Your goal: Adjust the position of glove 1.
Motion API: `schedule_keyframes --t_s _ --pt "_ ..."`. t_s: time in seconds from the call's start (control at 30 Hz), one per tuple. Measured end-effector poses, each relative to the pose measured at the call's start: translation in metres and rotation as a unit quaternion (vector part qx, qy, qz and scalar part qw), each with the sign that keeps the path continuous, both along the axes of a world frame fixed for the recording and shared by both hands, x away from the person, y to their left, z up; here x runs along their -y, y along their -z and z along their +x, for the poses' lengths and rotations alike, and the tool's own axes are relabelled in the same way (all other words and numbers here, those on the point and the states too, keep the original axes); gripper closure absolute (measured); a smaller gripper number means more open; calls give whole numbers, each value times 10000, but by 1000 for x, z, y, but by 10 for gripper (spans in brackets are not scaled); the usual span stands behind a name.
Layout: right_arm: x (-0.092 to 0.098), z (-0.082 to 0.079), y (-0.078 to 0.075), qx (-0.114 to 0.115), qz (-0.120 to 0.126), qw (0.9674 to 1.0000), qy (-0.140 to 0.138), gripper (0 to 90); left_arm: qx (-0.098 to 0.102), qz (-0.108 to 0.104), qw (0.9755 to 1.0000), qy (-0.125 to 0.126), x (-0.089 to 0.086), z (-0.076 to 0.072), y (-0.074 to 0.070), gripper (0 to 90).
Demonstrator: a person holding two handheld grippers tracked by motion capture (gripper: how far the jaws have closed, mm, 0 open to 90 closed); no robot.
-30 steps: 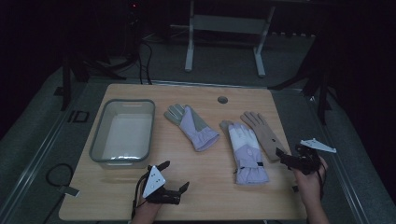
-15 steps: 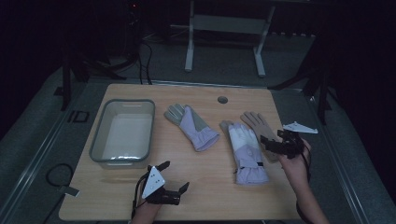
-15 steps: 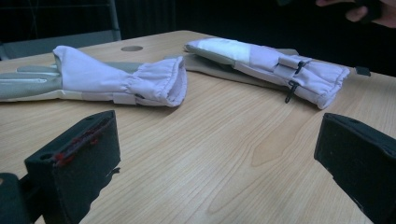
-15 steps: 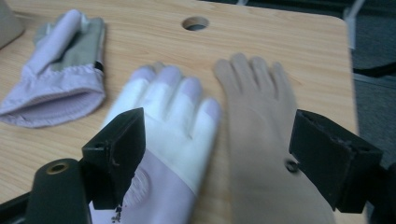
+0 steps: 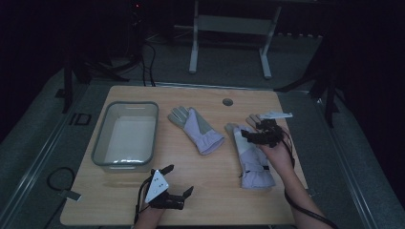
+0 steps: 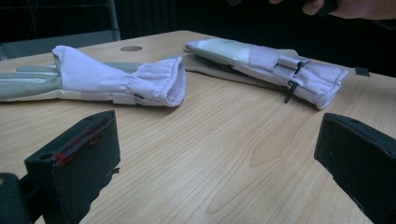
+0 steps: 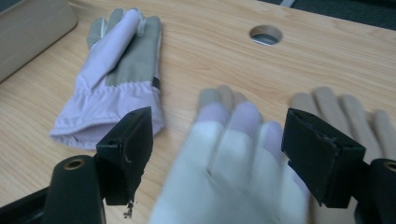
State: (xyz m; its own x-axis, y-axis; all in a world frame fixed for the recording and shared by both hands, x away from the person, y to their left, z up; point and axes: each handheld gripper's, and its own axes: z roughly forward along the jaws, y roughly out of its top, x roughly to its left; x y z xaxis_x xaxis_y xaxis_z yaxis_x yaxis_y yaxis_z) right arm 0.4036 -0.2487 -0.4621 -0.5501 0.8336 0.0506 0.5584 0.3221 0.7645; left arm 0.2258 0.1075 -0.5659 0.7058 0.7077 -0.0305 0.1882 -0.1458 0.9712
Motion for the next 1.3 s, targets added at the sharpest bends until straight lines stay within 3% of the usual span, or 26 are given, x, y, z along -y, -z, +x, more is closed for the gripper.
schedule_keyframes --t_s 0.33,0.6,0.93,1.13,1.3 --pt "-50 22 4 -148 -139 9984 -531 376 -19 -14 10000 31 0 0 0 3" --pt "-92 46 20 -359 -358 9946 -911 413 -29 -32 10000 74 -1 1 0 3" --pt "-126 69 33 -432 -652 9895 -1212 458 -51 -65 9999 104 -1 1 0 3" --pt "-141 85 44 -570 -780 9880 -1203 467 -65 -91 9999 114 -1 1 0 3" --pt "-150 93 62 -785 -1162 9842 -1082 466 -72 -94 9998 139 -1 1 0 3"
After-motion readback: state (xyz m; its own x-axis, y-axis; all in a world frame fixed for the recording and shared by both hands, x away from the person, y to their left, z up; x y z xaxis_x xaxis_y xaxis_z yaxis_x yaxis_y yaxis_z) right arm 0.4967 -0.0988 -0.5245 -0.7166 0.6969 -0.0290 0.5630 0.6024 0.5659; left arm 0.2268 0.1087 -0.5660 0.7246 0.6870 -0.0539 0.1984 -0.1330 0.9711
